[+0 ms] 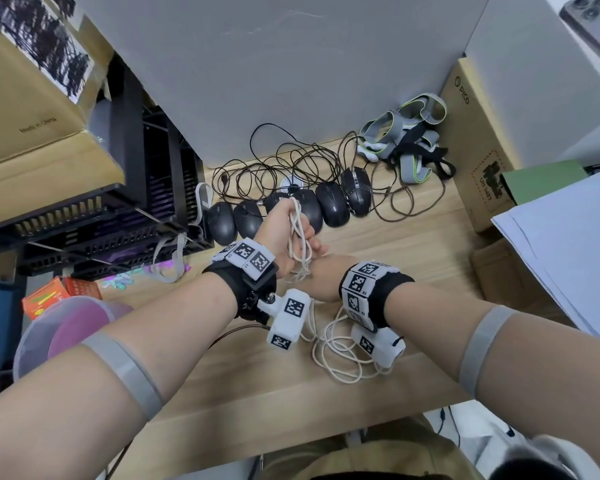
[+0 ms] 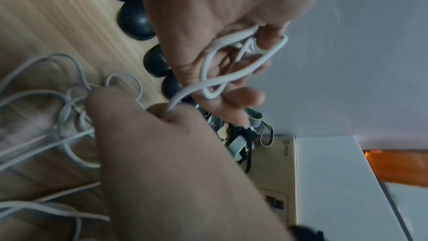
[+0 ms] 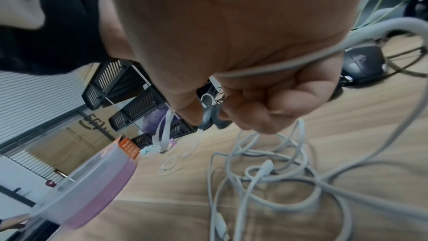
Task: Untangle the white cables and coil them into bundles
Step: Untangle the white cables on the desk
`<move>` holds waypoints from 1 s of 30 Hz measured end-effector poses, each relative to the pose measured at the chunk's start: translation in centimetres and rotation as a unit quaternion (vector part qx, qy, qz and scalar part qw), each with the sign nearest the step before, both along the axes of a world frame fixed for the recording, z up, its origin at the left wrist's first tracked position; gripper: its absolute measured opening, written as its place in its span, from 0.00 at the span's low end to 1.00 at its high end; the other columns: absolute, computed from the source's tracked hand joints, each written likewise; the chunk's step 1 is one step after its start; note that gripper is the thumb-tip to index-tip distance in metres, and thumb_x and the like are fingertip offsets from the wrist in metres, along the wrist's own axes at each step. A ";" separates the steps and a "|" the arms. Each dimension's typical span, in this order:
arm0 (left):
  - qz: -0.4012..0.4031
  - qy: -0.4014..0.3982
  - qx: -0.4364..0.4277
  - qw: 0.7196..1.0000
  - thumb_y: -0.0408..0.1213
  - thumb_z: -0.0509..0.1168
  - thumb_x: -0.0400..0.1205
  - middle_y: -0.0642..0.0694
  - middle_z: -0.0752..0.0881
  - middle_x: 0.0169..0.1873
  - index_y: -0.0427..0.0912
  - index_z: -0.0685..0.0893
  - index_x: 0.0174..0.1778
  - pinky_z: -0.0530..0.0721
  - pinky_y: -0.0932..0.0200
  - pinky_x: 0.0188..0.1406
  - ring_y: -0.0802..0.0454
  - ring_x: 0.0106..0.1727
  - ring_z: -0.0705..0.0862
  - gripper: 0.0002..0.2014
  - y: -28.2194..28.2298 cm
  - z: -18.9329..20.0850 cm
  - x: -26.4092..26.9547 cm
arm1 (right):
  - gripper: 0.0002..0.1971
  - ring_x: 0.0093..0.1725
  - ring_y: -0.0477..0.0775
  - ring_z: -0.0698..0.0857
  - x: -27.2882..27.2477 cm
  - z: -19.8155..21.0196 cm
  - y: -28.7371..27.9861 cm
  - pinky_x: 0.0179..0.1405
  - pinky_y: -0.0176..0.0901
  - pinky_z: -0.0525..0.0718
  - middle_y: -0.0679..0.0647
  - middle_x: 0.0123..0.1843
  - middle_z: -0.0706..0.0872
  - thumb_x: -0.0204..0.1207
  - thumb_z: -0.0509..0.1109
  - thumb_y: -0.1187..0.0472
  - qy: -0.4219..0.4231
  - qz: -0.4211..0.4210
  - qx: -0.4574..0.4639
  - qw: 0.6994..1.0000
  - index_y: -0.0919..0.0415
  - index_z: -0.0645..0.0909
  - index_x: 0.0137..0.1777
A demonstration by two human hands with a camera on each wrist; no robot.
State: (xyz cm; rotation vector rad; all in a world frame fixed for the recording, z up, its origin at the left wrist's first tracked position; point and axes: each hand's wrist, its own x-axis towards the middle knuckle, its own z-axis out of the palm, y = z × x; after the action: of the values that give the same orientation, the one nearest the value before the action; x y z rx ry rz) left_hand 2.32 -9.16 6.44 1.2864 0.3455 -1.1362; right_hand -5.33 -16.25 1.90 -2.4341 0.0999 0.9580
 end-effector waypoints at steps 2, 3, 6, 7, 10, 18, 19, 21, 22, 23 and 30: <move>-0.029 0.004 0.009 1.000 0.49 0.53 0.85 0.45 0.66 0.24 0.44 0.63 0.24 0.70 0.65 0.20 0.51 0.17 0.64 0.23 0.4 0.2 0.5 | 0.29 0.45 0.54 0.82 -0.7 0.3 -0.6 0.48 0.48 0.81 0.52 0.48 0.86 0.71 0.47 0.29 -0.008 -0.024 -0.003 1.000 0.50 0.80 0.47; -0.057 -0.006 0.022 0.998 0.50 0.53 0.85 0.45 0.68 0.23 0.44 0.64 0.24 0.65 0.65 0.20 0.52 0.16 0.62 0.23 0.6 0.2 0.7 | 0.23 0.44 0.55 0.81 -1.0 0.4 -1.0 0.46 0.46 0.78 0.53 0.46 0.84 0.76 0.53 0.34 -0.013 -0.040 -0.003 0.999 0.51 0.79 0.45; -0.118 -0.057 0.074 0.989 0.49 0.50 0.82 0.48 0.63 0.18 0.43 0.67 0.24 0.60 0.68 0.17 0.53 0.15 0.56 0.21 1.2 0.3 1.1 | 0.20 0.39 0.56 0.76 -1.8 0.9 -2.0 0.35 0.42 0.71 0.48 0.31 0.75 0.79 0.63 0.41 -0.023 -0.056 0.008 0.998 0.52 0.68 0.30; -0.126 -0.074 0.093 0.985 0.49 0.49 0.81 0.49 0.61 0.17 0.43 0.67 0.24 0.59 0.69 0.16 0.54 0.16 0.54 0.21 1.5 0.3 1.2 | 0.22 0.37 0.57 0.76 -1.8 0.4 -2.4 0.30 0.42 0.69 0.48 0.28 0.73 0.77 0.66 0.42 -0.020 -0.068 0.016 0.997 0.53 0.67 0.28; -0.198 -0.134 0.177 0.955 0.61 0.52 0.79 0.51 0.64 0.16 0.43 0.72 0.28 0.59 0.67 0.17 0.53 0.16 0.57 0.25 2.6 -0.2 1.4 | 0.23 0.28 0.54 0.74 -1.8 -0.8 -3.5 0.28 0.41 0.70 0.49 0.23 0.72 0.71 0.74 0.48 -0.007 -0.136 0.063 0.989 0.56 0.67 0.24; -0.466 -0.269 0.181 0.823 0.40 0.76 0.79 0.58 0.77 0.13 0.44 0.80 0.32 0.66 0.73 0.14 0.66 0.12 0.71 0.14 4.2 -1.3 0.3 | 0.10 0.29 0.45 0.77 0.3 0.7 -5.0 0.31 0.38 0.75 0.47 0.27 0.78 0.64 0.78 0.61 -0.136 -0.265 0.159 0.941 0.58 0.79 0.29; -0.460 -0.276 0.195 0.821 0.43 0.75 0.81 0.57 0.76 0.14 0.43 0.79 0.31 0.65 0.69 0.14 0.61 0.12 0.70 0.16 4.1 -1.5 0.3 | 0.09 0.30 0.44 0.76 0.5 0.7 -5.0 0.33 0.39 0.74 0.46 0.28 0.78 0.64 0.77 0.61 -0.152 -0.275 0.164 0.935 0.57 0.79 0.29; -0.428 -0.259 0.229 0.835 0.51 0.71 0.81 0.50 0.73 0.17 0.45 0.74 0.28 0.62 0.65 0.18 0.53 0.14 0.66 0.21 4.1 -2.1 0.7 | 0.07 0.31 0.42 0.75 0.8 0.6 -4.9 0.34 0.39 0.72 0.43 0.29 0.78 0.65 0.75 0.61 -0.174 -0.306 0.173 0.920 0.56 0.79 0.32; -0.406 -0.247 0.243 0.845 0.55 0.71 0.79 0.50 0.71 0.19 0.46 0.71 0.27 0.61 0.64 0.20 0.52 0.15 0.64 0.22 4.0 -2.2 0.8 | 0.06 0.31 0.42 0.74 0.9 0.3 -4.9 0.34 0.39 0.71 0.43 0.29 0.77 0.66 0.74 0.61 -0.181 -0.325 0.179 0.911 0.55 0.79 0.33; -0.379 -0.233 0.247 0.861 0.58 0.70 0.76 0.50 0.69 0.20 0.48 0.70 0.27 0.61 0.63 0.22 0.52 0.17 0.63 0.22 3.9 -2.0 0.8 | 0.06 0.31 0.43 0.74 0.9 0.2 -4.9 0.34 0.40 0.71 0.43 0.30 0.76 0.68 0.73 0.60 -0.183 -0.342 0.189 0.902 0.55 0.78 0.34; -0.160 -0.130 0.166 0.964 0.67 0.64 0.76 0.53 0.62 0.24 0.50 0.71 0.41 0.53 0.61 0.26 0.53 0.24 0.53 0.23 3.4 -1.6 1.3 | 0.10 0.41 0.55 0.80 -0.8 -0.3 -3.6 0.51 0.56 0.80 0.51 0.39 0.81 0.81 0.55 0.54 -0.131 -0.292 0.175 0.931 0.54 0.77 0.44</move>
State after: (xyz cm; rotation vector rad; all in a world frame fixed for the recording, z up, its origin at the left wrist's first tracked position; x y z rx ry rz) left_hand 3.66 -5.80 4.86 1.8158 0.1351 -1.1891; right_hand -6.11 -19.84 1.63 -1.9934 0.4836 0.3446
